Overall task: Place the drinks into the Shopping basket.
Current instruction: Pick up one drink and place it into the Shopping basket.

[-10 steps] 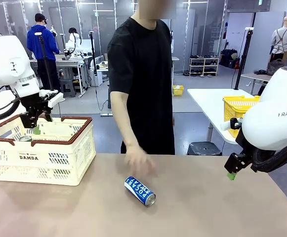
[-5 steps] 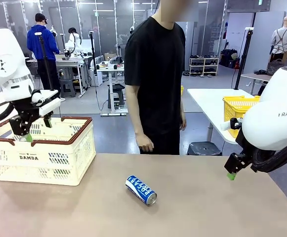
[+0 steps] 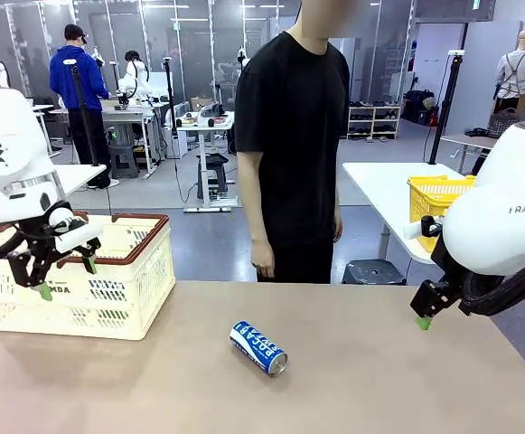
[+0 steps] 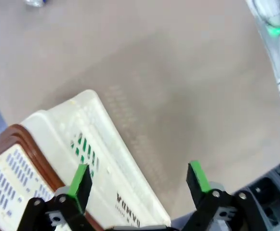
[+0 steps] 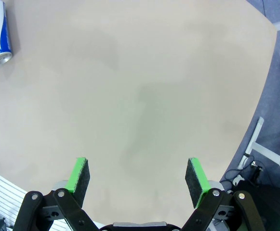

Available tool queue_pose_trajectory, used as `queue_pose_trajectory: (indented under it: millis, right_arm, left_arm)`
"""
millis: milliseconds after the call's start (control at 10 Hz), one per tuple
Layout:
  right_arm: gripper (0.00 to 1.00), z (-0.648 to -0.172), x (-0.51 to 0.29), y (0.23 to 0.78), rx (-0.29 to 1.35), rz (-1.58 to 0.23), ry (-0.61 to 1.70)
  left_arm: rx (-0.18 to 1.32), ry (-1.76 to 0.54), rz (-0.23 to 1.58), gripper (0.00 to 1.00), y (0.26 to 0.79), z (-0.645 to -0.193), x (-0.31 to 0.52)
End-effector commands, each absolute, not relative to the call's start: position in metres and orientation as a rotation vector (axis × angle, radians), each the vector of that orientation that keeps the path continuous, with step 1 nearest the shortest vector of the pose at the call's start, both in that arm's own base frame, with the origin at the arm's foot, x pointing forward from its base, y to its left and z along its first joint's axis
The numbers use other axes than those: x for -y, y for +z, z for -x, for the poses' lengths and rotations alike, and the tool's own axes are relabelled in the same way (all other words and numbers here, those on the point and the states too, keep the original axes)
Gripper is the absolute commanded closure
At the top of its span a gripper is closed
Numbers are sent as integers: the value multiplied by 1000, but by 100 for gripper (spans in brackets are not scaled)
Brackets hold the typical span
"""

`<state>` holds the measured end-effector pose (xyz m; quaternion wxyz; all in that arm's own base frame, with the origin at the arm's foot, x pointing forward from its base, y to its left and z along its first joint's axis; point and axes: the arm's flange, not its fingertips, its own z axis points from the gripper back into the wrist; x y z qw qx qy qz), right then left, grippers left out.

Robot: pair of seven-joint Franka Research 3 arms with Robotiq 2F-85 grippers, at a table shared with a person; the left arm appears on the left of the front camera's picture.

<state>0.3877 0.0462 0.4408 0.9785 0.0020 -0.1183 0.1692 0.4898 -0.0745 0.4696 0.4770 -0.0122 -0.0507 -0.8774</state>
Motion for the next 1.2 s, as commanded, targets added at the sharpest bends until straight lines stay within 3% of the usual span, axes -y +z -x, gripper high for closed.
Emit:
queue_pose_trajectory:
  millis: [0, 600, 800, 1100]
  right_arm:
    - [0, -386, -45, 439, 238, -3, 344]
    - [0, -386, -45, 439, 238, -3, 344]
    - [0, -386, -45, 439, 238, -3, 344]
    - [0, -386, -45, 439, 238, -3, 344]
  left_arm:
    - [116, -2121, -7, 0, 481, -486, 79]
    - [137, -2147, 6, 0, 483, -489, 85]
    - [200, -2181, -94, 0, 507, -482, 121]
    - [133, -2282, -173, 0, 534, -475, 199]
